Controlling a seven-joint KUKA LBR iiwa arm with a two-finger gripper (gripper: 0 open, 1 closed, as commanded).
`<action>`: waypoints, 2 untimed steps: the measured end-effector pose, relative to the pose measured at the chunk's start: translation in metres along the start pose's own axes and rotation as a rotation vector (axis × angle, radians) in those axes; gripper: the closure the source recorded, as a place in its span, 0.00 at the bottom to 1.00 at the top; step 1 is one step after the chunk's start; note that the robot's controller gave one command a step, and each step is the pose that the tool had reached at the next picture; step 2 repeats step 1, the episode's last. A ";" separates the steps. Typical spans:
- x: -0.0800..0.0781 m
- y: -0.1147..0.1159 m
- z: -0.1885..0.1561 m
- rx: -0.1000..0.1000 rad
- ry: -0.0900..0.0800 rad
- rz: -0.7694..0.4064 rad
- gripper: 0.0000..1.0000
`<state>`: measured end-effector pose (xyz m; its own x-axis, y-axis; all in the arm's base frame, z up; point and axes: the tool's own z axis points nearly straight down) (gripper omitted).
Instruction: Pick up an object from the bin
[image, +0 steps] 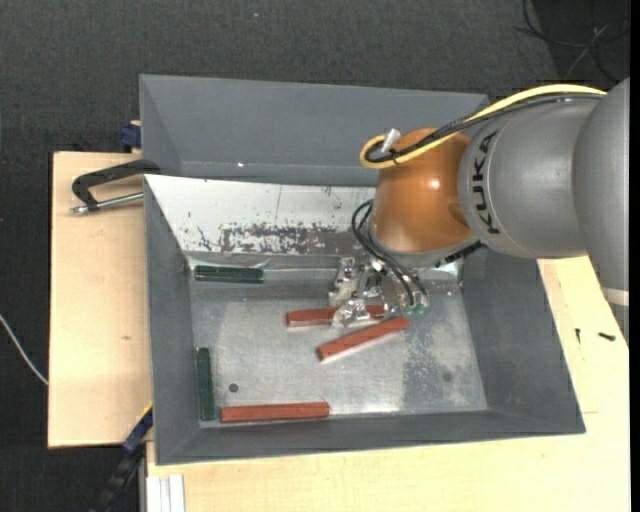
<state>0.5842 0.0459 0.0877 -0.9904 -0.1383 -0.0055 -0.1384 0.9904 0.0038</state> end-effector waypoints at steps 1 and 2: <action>0.008 -0.010 -0.166 0.004 -0.007 0.019 1.00; 0.008 -0.010 -0.166 0.004 -0.007 0.019 1.00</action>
Offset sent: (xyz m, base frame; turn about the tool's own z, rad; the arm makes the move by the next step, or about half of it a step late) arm 0.0000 0.0000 0.0000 0.0000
